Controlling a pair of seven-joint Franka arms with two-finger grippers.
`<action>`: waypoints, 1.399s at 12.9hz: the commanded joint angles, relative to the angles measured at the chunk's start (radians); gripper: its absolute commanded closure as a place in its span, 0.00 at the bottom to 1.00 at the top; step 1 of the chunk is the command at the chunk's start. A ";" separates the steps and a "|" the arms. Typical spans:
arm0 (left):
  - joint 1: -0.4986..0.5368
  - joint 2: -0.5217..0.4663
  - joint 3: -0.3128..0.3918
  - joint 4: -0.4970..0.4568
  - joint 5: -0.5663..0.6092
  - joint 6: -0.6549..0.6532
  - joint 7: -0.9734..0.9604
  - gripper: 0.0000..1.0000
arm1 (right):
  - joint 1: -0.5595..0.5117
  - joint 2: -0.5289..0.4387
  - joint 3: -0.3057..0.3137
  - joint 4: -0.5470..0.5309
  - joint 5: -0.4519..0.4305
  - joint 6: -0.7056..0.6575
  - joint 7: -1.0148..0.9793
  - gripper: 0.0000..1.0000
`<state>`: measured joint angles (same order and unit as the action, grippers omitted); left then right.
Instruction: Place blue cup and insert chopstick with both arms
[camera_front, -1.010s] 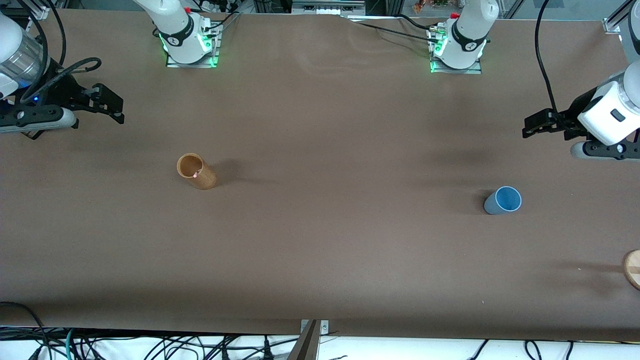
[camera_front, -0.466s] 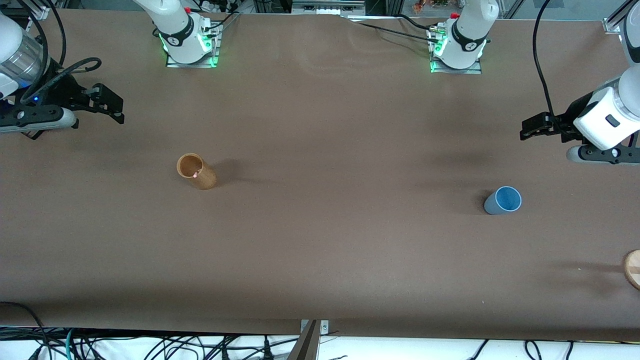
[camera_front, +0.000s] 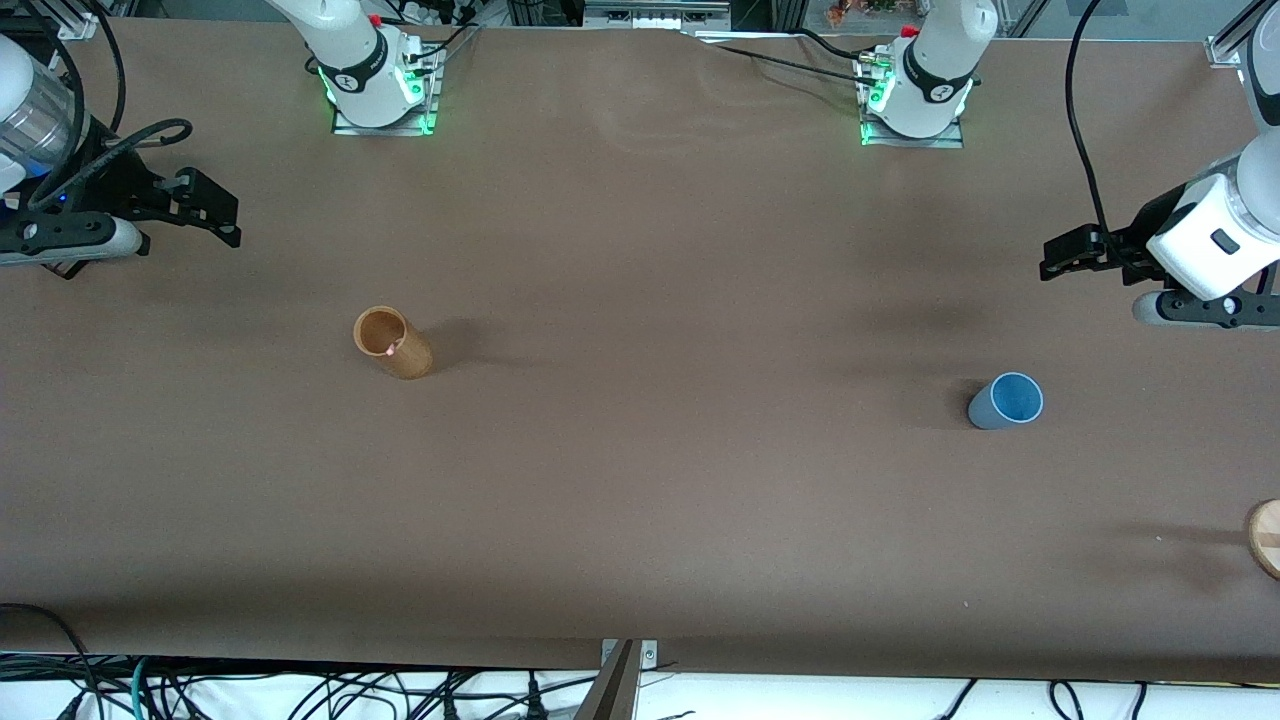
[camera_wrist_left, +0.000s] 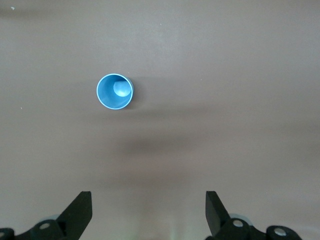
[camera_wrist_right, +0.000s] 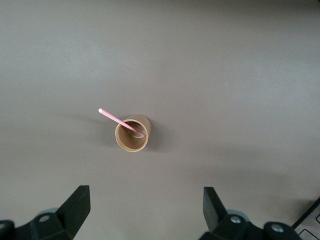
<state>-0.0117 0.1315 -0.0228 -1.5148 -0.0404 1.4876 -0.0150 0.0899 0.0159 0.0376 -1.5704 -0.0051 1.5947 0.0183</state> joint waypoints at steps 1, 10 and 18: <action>-0.001 0.002 0.003 0.001 -0.026 0.003 -0.002 0.00 | -0.006 0.013 0.005 0.029 0.005 -0.022 0.000 0.00; 0.067 0.068 -0.042 -0.028 -0.015 0.023 0.003 0.00 | 0.054 0.047 0.024 -0.051 0.019 0.005 -0.023 0.00; 0.145 0.103 -0.092 -0.360 0.051 0.494 0.012 0.00 | 0.067 0.182 0.079 -0.346 0.001 0.510 -0.034 0.00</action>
<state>0.1244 0.2472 -0.1045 -1.8289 -0.0175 1.9072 -0.0103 0.1598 0.1591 0.1096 -1.9124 0.0014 2.0515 0.0005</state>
